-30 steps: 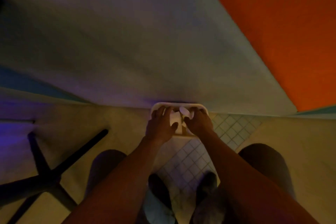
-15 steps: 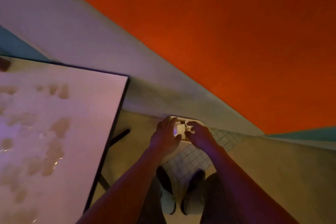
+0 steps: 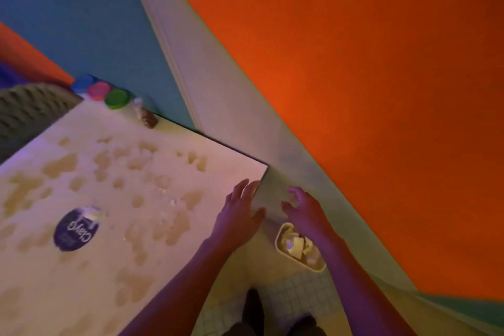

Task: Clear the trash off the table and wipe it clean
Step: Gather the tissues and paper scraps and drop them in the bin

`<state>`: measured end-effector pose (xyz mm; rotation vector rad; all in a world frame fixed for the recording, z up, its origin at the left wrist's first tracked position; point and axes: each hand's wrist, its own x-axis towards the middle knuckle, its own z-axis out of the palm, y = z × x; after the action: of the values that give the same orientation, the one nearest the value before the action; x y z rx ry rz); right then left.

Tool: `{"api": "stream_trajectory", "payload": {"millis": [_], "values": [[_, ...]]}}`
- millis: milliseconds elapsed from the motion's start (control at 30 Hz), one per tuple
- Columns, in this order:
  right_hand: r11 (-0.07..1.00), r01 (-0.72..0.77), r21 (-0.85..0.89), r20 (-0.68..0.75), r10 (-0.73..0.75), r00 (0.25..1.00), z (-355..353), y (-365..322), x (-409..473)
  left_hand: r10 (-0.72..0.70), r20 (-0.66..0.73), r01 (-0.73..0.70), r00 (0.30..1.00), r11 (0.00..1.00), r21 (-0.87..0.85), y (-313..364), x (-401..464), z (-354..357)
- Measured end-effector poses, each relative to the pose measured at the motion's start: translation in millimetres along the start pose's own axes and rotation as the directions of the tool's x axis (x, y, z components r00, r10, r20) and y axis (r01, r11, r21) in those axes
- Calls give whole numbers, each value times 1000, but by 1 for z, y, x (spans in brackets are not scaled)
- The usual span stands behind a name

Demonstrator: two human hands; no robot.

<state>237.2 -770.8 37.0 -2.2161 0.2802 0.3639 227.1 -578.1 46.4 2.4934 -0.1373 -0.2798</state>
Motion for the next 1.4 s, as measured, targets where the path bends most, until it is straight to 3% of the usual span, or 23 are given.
{"api": "stream_trajectory", "payload": {"millis": [267,667,1067,1400], "values": [[989,146,28,76,-148,986,33,-90,21,-119,-199,118,973,993,-18,-51,-10,-84],[948,314,-47,275,-290,917,109,-202,85,-356,-367,330,859,934,-134,-130,11,-175],[928,359,-96,414,-291,862,190,-307,213,-548,-393,498,739,836,-230,-201,123,-233],[945,307,-114,510,-209,834,249,-349,288,-621,-334,559,709,784,-271,-250,216,-239]]}}
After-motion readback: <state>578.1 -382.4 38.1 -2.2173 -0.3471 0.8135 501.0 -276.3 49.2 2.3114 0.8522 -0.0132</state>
